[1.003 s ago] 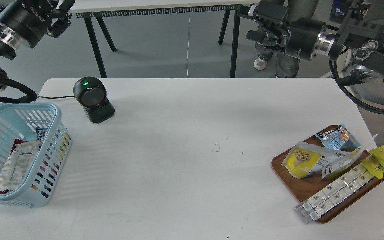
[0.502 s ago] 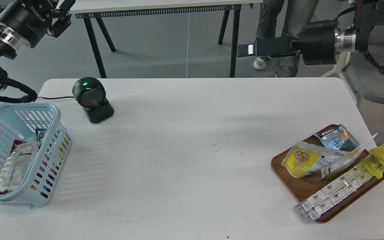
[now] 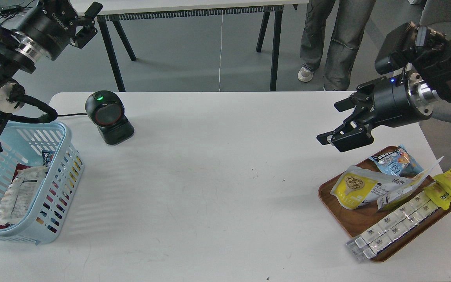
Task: Scan snack and place in basket
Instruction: 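Lower the right gripper onto the yellow snack bag on the wooden tray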
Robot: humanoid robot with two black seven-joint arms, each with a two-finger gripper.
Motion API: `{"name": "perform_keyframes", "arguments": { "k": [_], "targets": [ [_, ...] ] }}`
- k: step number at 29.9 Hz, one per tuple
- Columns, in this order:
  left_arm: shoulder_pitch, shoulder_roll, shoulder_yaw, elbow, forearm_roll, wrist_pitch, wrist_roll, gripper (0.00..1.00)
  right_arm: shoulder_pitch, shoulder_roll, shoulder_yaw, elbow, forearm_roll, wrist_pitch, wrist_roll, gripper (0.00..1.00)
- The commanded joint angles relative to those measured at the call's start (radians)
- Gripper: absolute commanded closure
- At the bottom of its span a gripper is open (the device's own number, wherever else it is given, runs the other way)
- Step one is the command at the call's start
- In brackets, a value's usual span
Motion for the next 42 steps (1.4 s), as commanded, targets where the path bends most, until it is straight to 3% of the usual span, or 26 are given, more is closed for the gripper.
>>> {"name": "perform_keyframes", "arguments": {
  "k": [1, 5, 13, 22, 37, 42],
  "targets": [
    [-0.002, -0.007, 0.001, 0.000, 0.000, 0.000, 0.000, 0.00, -0.010, -0.068, -0.005, 0.077, -0.116, 0.000, 0.000, 0.00],
    [0.000, -0.008, 0.001, 0.000, 0.000, 0.000, 0.000, 0.00, -0.014, -0.130, -0.043, 0.110, -0.221, 0.000, 0.000, 0.00],
    [-0.002, -0.014, 0.000, 0.000, -0.001, 0.000, 0.000, 0.00, -0.066, -0.134, -0.066, 0.110, -0.344, 0.000, 0.000, 0.01],
    [0.000, -0.016, -0.002, 0.002, -0.001, 0.000, 0.000, 0.00, -0.171, -0.127, -0.066, 0.101, -0.393, 0.000, 0.000, 0.10],
    [0.001, -0.016, -0.002, 0.020, -0.006, 0.000, 0.000, 0.00, -0.206, -0.055, -0.063, -0.010, -0.396, 0.000, 0.000, 0.55],
    [0.001, -0.014, -0.004, 0.023, -0.006, 0.000, 0.000, 0.00, -0.211, -0.027, -0.062, -0.036, -0.394, 0.000, 0.000, 0.59]
  ]
}}
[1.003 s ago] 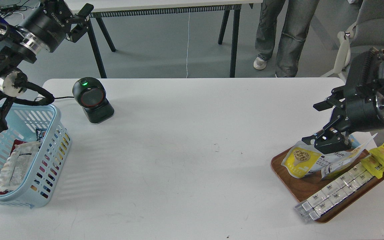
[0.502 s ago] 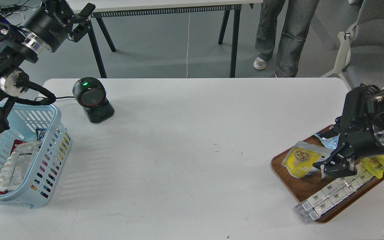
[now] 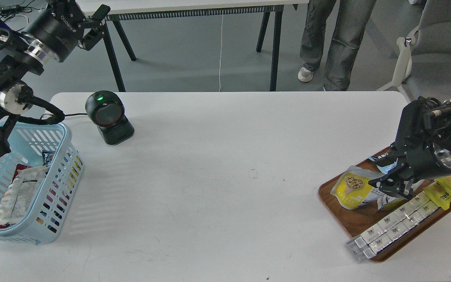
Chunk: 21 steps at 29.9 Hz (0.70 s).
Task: Scan snack and place in basket
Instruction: 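Lower the right gripper onto the yellow snack bag on the wooden tray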
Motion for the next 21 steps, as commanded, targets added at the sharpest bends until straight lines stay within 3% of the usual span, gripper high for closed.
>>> {"name": "perform_keyframes", "arguments": {
  "k": [1, 6, 14, 21],
  "targets": [
    [-0.002, 0.002, -0.001, 0.001, 0.000, 0.000, 0.000, 0.00, -0.004, 0.020, 0.002, -0.020, 0.001, 0.000, 0.000, 0.60],
    [0.000, 0.002, -0.001, 0.001, 0.000, 0.000, 0.000, 0.00, -0.016, 0.026, 0.009, -0.021, 0.004, 0.000, 0.000, 0.81],
    [0.000, 0.000, -0.003, 0.001, 0.000, 0.000, 0.000, 0.00, -0.024, 0.025, 0.011, -0.018, 0.001, 0.000, 0.000, 1.00],
    [0.000, -0.005, -0.003, 0.016, 0.000, 0.000, 0.000, 0.00, -0.019, 0.026, 0.011, -0.018, -0.005, 0.000, 0.000, 1.00]
  ]
}}
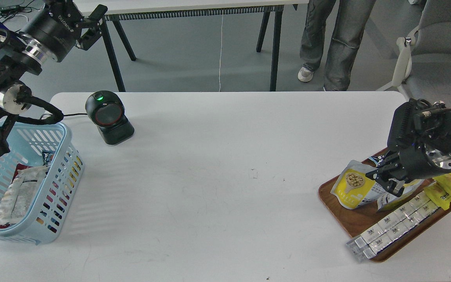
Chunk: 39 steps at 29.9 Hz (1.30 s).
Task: Scan snack and place in basket
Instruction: 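Lower the right gripper onto the yellow snack bag on the wooden tray, then grasp the yellow snack bag and carry it toward the scanner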
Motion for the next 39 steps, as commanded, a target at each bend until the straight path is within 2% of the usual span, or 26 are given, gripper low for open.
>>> {"name": "perform_keyframes", "arguments": {
  "k": [1, 12, 20, 27, 36, 39],
  "targets": [
    [0.000, -0.001, 0.000, 0.005, 0.000, 0.000, 0.000, 0.00, 0.004, 0.003, 0.001, 0.000, -0.003, 0.000, 0.000, 1.00],
    [0.000, -0.004, -0.003, 0.005, -0.001, 0.000, 0.000, 0.00, 0.012, 0.012, 0.073, 0.005, 0.003, 0.000, 0.000, 1.00],
    [0.000, -0.016, -0.001, 0.005, -0.001, 0.000, 0.000, 0.00, 0.043, 0.079, 0.116, -0.003, 0.022, 0.000, 0.000, 1.00],
    [-0.002, -0.024, -0.001, 0.005, -0.001, 0.000, 0.000, 0.00, 0.124, 0.274, 0.141, -0.060, 0.094, 0.000, 0.000, 1.00],
    [-0.002, -0.022, 0.000, 0.005, -0.001, 0.000, 0.000, 0.00, 0.092, 0.562, 0.158, -0.210, 0.101, 0.000, 0.000, 1.00],
    [0.000, -0.022, 0.000, 0.005, -0.001, 0.000, 0.000, 0.00, 0.083, 0.625, 0.164, -0.248, 0.101, 0.000, 0.000, 1.00]
  ]
}}
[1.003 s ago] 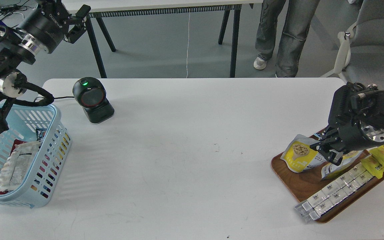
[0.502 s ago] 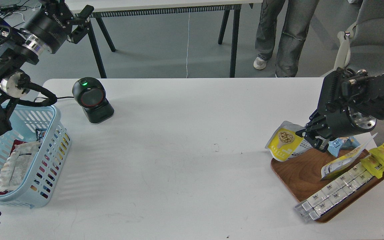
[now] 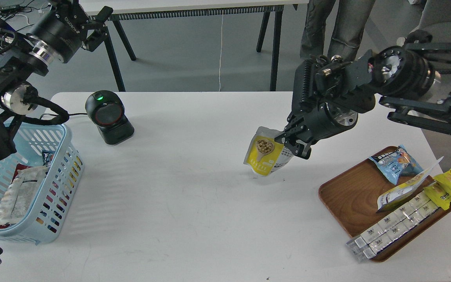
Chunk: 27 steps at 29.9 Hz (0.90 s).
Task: Scan snack and place in basket
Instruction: 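Grasp the yellow snack bag and carry it toward the scanner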
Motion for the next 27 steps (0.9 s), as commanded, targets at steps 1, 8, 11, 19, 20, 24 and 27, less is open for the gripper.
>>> {"name": "perform_keyframes", "arguments": {
  "k": [1, 8, 11, 19, 20, 24, 27],
  "targets": [
    [0.002, 0.002, 0.000, 0.002, 0.000, 0.000, 0.000, 0.00, -0.011, 0.079, 0.008, -0.039, 0.000, 0.000, 0.000, 1.00],
    [0.005, -0.001, 0.000, 0.002, 0.000, 0.000, 0.000, 0.00, 0.004, 0.177, 0.013, -0.030, 0.063, 0.000, 0.000, 1.00],
    [0.005, -0.001, 0.000, 0.002, 0.000, 0.000, 0.000, 0.00, 0.011, 0.180, 0.011, -0.021, 0.064, 0.000, 0.000, 1.00],
    [0.005, -0.003, 0.000, 0.002, 0.000, 0.000, 0.000, 0.00, -0.003, 0.192, 0.001, -0.016, 0.071, 0.000, 0.000, 0.87],
    [0.005, -0.003, 0.000, 0.002, 0.000, 0.000, 0.000, 0.00, -0.003, 0.192, 0.001, -0.017, 0.072, 0.000, 0.000, 0.86],
    [0.003, -0.001, 0.000, 0.002, 0.000, 0.000, 0.000, 0.00, -0.003, 0.194, 0.002, -0.018, 0.093, 0.000, 0.000, 0.65],
    [0.002, -0.001, -0.006, 0.002, -0.003, 0.000, 0.000, 0.00, 0.009, 0.194, 0.007, -0.021, 0.193, 0.000, 0.000, 0.00]
  ]
}}
